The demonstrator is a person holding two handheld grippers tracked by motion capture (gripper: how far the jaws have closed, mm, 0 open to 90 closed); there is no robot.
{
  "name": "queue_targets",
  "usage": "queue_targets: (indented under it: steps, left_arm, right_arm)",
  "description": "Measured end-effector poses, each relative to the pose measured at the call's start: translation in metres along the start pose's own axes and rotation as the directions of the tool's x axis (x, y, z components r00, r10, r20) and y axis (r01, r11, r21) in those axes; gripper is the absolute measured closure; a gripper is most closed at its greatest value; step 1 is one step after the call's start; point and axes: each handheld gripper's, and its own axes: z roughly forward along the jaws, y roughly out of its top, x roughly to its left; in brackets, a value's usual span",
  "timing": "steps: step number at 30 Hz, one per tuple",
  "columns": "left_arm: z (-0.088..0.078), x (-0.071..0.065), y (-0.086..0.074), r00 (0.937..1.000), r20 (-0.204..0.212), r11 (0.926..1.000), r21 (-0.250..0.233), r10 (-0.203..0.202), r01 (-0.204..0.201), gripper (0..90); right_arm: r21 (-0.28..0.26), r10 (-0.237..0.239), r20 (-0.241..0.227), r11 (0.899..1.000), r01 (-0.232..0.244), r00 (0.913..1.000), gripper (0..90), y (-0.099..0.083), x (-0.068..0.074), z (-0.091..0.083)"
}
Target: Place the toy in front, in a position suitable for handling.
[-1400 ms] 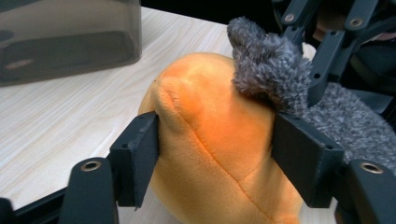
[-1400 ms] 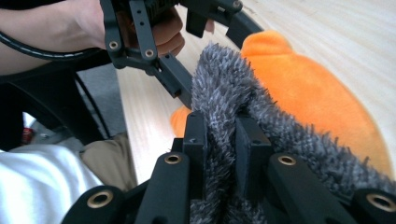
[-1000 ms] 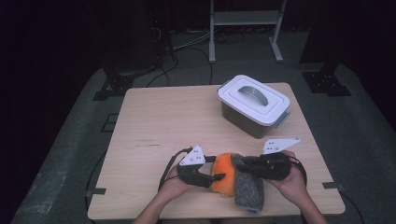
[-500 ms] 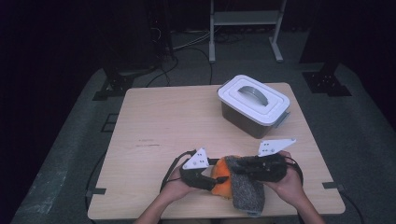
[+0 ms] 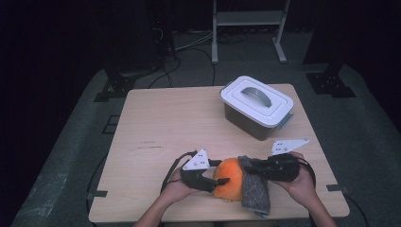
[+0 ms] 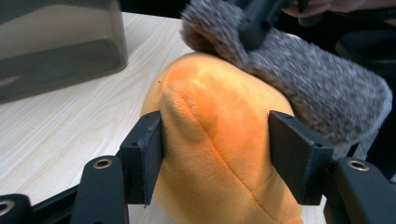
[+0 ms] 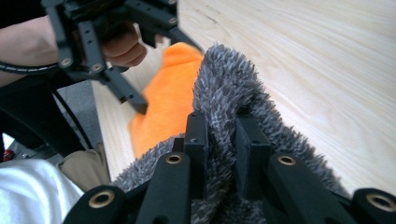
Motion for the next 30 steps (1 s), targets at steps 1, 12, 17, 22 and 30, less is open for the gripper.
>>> queue_targets:
  steps: [1,12,17,22,30]
  left_arm:
    - [-0.001,0.001,0.0,1.0,-0.003,1.0,-0.003,-0.008,0.008,37.7]
    - [-0.002,0.0,0.0,1.0,-0.002,0.9997,-0.023,-0.008,0.008,41.4]
    - [0.0,-0.011,0.004,0.9966,0.007,0.9963,-0.027,0.082,-0.082,42.3]
    - [0.0,-0.012,0.004,0.9952,0.004,0.9949,-0.022,0.098,-0.098,42.6]
    - [0.002,-0.013,0.006,0.995,0.013,0.9949,-0.025,0.098,-0.098,42.4]
  right_arm:
    - [0.003,-0.001,-0.01,1.0,0.001,1.0,75.9,0.0,0.002,0.002]
    - [0.006,-0.07,-0.014,0.998,0.07,0.9974,76.3,0.014,0.019,0.008]
    - [-0.008,-0.104,-0.002,0.995,0.104,0.9946,76.3,0.025,0.025,0.009]
    - [-0.001,-0.104,-0.002,0.995,0.104,0.9946,76.2,0.025,0.024,0.007]
    - [-0.009,-0.03,0.016,1.0,0.03,0.9994,76.0,0.015,0.004,-0.005]
